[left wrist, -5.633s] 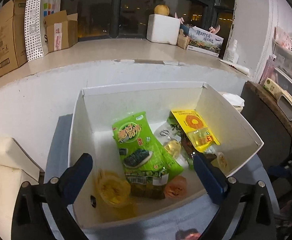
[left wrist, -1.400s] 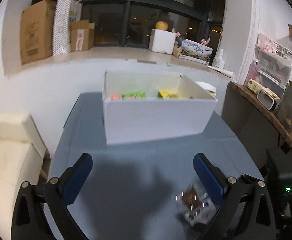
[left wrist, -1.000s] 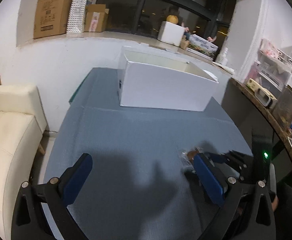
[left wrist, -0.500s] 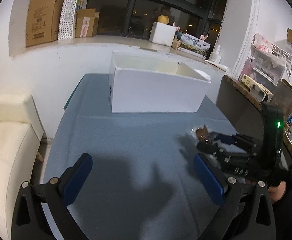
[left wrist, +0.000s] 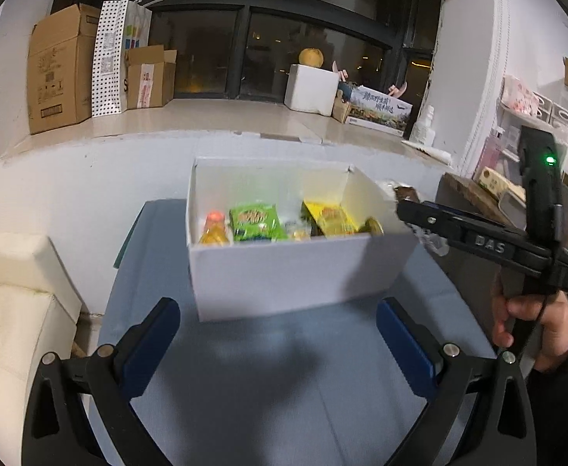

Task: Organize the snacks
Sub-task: 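Carry the meat packet into the white box and open the right gripper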

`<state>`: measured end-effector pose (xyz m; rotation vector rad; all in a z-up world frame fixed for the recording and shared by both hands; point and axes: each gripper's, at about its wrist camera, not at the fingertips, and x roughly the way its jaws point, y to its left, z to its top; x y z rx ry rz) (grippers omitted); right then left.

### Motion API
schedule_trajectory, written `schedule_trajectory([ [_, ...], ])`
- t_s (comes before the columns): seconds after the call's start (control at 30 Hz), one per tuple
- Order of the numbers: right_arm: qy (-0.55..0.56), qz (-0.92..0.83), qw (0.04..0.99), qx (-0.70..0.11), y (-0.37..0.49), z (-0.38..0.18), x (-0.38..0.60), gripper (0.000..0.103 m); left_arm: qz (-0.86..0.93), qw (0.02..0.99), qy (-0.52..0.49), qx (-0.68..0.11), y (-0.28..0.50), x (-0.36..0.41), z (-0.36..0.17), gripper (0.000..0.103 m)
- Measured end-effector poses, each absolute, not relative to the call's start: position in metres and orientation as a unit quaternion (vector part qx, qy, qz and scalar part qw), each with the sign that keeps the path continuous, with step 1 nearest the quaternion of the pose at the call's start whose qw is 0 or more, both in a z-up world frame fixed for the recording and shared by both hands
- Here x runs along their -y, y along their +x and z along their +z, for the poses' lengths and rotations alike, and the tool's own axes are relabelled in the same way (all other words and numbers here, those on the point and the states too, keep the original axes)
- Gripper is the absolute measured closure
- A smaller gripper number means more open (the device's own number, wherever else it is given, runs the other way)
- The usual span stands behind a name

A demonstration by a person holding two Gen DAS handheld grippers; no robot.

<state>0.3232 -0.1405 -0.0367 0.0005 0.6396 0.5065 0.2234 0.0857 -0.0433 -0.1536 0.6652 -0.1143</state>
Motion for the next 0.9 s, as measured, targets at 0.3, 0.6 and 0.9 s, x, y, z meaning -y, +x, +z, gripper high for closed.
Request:
schedule_trajectory([
  [0.3,0.012,0.246,0.911,-0.331,0.373,-0.045,0.133,0.012,-0.055,0.942,-0.066,-0.324,0.260,-0.082,-0.036,0.000],
  [0.6,0.008,0.208,0.926,-0.316,0.358,-0.047,0.149,0.000,-0.010,0.952,-0.049,-0.301,0.251,-0.083,-0.036,0.000],
  [0.9,-0.058,0.184,0.937,-0.292,0.313,-0.034,0.144,0.000,0.071,0.961,-0.028,-0.265,0.227,-0.076,-0.020,0.000],
])
